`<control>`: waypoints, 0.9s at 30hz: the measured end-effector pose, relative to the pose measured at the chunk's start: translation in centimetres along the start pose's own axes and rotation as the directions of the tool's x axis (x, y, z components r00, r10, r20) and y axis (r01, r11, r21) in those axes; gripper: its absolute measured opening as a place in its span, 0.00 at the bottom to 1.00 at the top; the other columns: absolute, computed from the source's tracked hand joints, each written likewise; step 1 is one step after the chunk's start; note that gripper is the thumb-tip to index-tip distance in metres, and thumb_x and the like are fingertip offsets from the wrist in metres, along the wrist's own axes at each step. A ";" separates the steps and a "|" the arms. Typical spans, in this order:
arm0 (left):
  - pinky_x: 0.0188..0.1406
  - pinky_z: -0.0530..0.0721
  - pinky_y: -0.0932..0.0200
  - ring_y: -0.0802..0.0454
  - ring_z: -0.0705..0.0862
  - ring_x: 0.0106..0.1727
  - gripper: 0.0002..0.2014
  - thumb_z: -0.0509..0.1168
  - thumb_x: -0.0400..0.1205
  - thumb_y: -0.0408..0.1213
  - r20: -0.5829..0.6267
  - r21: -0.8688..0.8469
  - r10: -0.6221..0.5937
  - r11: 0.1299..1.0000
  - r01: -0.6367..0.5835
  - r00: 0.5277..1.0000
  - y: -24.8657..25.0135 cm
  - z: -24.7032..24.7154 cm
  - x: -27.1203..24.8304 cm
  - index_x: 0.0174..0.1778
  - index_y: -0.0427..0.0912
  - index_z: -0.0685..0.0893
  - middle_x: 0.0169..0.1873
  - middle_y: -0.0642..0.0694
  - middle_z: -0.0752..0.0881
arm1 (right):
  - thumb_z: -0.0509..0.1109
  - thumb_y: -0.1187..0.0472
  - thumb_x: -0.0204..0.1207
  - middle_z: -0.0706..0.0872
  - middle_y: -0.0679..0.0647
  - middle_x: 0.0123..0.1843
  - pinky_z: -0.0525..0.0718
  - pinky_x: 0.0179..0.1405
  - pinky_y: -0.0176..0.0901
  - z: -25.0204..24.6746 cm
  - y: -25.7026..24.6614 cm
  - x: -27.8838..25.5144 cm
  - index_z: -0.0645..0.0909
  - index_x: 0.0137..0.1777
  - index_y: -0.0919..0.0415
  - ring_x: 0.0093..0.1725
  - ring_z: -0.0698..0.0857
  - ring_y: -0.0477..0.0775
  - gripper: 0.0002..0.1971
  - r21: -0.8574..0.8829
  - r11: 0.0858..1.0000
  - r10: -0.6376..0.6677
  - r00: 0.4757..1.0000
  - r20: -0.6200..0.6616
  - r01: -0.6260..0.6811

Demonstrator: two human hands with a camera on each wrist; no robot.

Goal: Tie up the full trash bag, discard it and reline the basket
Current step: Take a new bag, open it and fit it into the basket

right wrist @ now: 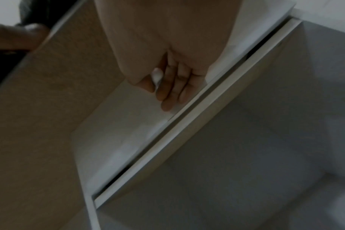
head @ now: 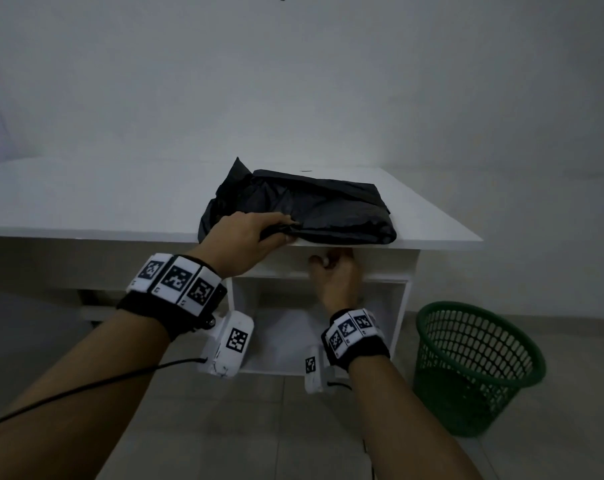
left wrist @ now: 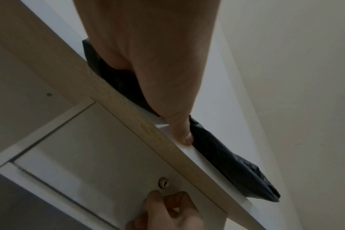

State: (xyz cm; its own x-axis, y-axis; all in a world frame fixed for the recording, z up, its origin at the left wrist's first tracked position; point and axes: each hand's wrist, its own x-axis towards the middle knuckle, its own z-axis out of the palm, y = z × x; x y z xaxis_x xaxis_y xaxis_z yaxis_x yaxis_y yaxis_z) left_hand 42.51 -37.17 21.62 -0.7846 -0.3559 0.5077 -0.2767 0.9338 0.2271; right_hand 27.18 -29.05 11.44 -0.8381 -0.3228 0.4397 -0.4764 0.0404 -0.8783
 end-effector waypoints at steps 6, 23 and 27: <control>0.20 0.61 0.65 0.61 0.75 0.20 0.15 0.63 0.84 0.52 -0.004 -0.002 0.020 1.000 -0.020 1.000 0.1 0.0 0.0 0.65 0.59 0.84 0.22 0.60 0.76 | 0.71 0.64 0.74 0.79 0.53 0.32 0.68 0.40 0.32 0.4 -0.2 1.4 0.79 0.37 0.67 0.37 0.77 0.53 0.08 -0.103 0.994 0.037 0.997 0.061 -0.031; 0.51 0.79 0.49 0.45 0.88 0.44 0.12 0.60 0.83 0.44 -0.364 0.183 0.146 0.980 -0.084 0.920 3.8 2.5 -4.3 0.54 0.50 0.89 0.41 0.48 0.91 | 0.80 0.37 0.62 0.85 0.51 0.67 0.82 0.65 0.56 -8.7 -2.6 -4.1 0.75 0.72 0.53 0.64 0.85 0.53 0.40 0.470 0.819 0.114 0.895 0.432 -0.331; 0.41 0.80 0.51 0.45 0.88 0.44 0.13 0.60 0.82 0.46 -0.301 0.207 0.234 0.962 -0.176 0.924 7.5 3.9 -7.4 0.52 0.54 0.89 0.47 0.53 0.92 | 0.80 0.35 0.60 0.87 0.56 0.67 0.84 0.63 0.64 -11.3 -3.5 -5.4 0.78 0.74 0.55 0.66 0.86 0.58 0.43 0.737 0.562 0.174 0.925 0.338 -0.375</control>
State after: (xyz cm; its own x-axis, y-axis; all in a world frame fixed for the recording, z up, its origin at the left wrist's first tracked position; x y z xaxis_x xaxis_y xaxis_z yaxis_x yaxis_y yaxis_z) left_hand 44.10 -27.43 16.33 -0.6227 -0.1217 0.7729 -0.2428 0.9691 -0.0431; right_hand 30.32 -16.79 14.24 -0.7685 -0.6109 0.1903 0.2426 -0.5534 -0.7968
